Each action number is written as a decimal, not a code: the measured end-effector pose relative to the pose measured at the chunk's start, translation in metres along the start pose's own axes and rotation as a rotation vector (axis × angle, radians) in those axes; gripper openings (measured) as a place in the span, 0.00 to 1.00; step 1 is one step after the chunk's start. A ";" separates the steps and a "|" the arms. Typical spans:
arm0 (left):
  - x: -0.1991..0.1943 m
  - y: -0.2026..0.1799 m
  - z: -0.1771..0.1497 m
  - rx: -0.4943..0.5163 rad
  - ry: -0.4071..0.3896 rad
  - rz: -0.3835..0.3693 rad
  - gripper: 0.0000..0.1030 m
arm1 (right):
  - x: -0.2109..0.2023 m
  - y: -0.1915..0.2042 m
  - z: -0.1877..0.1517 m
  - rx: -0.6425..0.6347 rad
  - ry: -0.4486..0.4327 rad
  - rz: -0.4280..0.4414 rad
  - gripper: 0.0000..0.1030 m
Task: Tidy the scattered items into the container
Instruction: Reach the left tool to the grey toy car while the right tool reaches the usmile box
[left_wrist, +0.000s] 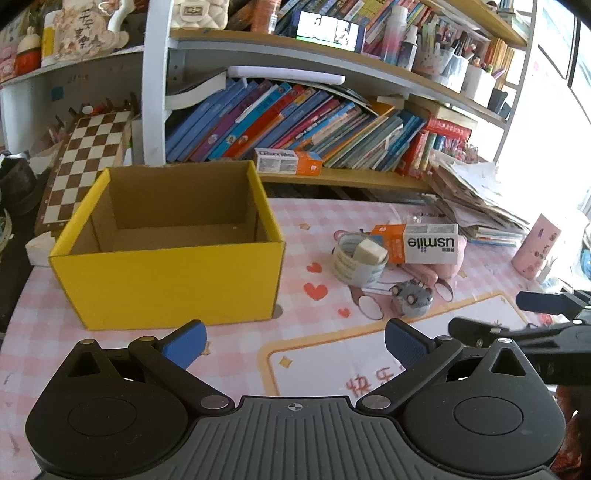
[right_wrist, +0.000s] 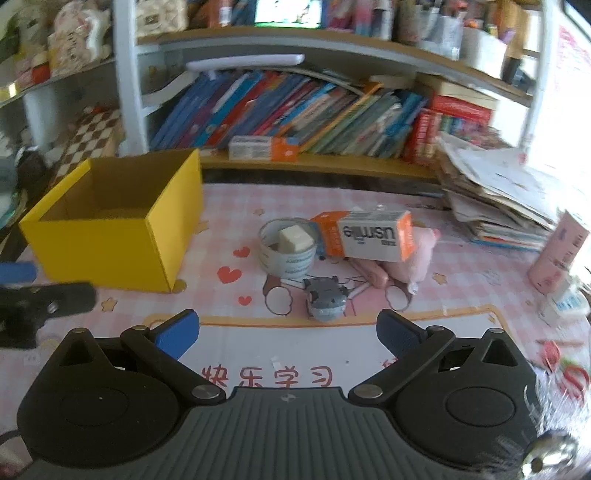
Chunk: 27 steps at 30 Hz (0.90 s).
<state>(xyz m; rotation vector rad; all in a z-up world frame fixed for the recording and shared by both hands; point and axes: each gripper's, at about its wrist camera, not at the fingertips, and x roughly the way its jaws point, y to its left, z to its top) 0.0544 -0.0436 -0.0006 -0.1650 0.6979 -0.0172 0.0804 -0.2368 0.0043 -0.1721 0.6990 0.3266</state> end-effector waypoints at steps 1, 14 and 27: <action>0.002 -0.005 0.001 0.003 0.000 0.004 1.00 | 0.002 -0.003 0.001 -0.014 0.006 0.010 1.00; 0.031 -0.046 0.007 -0.043 0.004 0.107 1.00 | 0.031 -0.065 0.008 -0.035 0.026 0.089 1.00; 0.043 -0.081 0.009 0.021 -0.072 0.175 1.00 | 0.062 -0.108 0.009 0.032 0.055 0.212 0.95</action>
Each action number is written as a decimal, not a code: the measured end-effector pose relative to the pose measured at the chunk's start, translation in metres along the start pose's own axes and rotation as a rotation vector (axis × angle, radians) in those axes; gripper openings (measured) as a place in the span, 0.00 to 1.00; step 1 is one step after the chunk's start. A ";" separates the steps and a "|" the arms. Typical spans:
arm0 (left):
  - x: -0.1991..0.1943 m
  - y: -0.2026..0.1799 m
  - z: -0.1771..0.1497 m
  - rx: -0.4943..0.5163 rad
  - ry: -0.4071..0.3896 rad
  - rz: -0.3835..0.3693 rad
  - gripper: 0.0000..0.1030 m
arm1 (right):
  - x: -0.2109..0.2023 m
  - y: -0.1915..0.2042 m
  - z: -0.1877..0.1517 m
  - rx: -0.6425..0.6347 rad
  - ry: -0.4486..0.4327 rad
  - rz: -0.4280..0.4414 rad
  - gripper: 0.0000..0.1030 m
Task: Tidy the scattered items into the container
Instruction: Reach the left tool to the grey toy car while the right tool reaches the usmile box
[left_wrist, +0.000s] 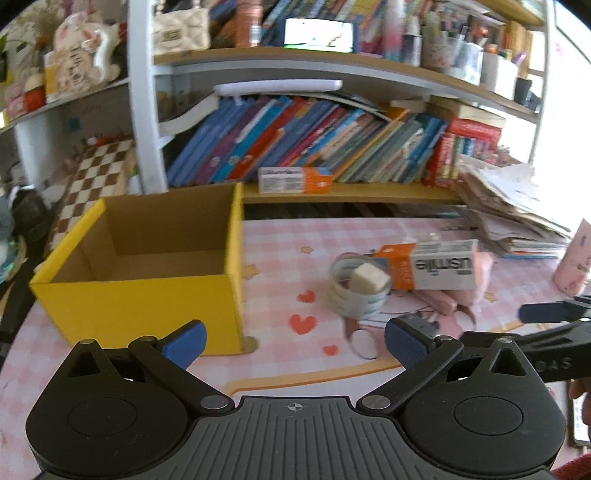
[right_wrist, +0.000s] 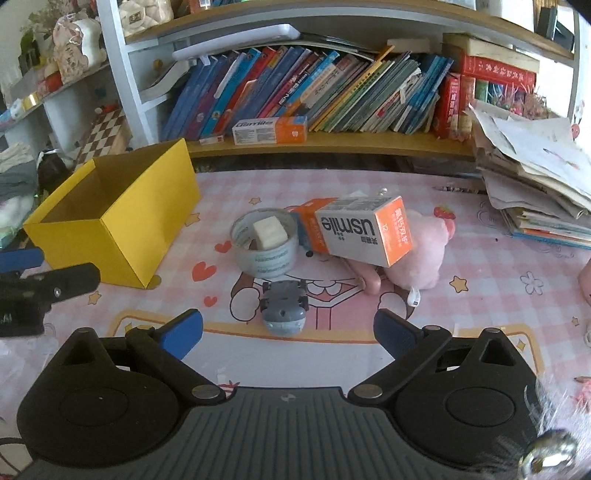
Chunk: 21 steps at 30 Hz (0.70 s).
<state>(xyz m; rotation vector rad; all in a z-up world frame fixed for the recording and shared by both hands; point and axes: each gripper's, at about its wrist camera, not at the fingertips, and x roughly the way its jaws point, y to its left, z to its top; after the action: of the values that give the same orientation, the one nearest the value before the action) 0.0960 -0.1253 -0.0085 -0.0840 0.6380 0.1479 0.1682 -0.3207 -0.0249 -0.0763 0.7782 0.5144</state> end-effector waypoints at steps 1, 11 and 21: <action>0.002 -0.004 0.000 0.007 -0.004 -0.004 1.00 | 0.000 -0.003 0.000 0.003 -0.002 0.001 0.93; 0.036 -0.031 -0.002 0.016 0.103 -0.070 1.00 | 0.010 -0.034 -0.001 0.053 0.010 -0.001 0.55; 0.078 -0.073 0.001 0.147 0.179 -0.166 0.99 | 0.021 -0.057 0.013 0.012 -0.052 -0.073 0.71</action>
<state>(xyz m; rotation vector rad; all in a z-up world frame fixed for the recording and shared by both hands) 0.1702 -0.1882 -0.0514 -0.0080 0.8149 -0.0676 0.2162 -0.3584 -0.0370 -0.0797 0.7251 0.4414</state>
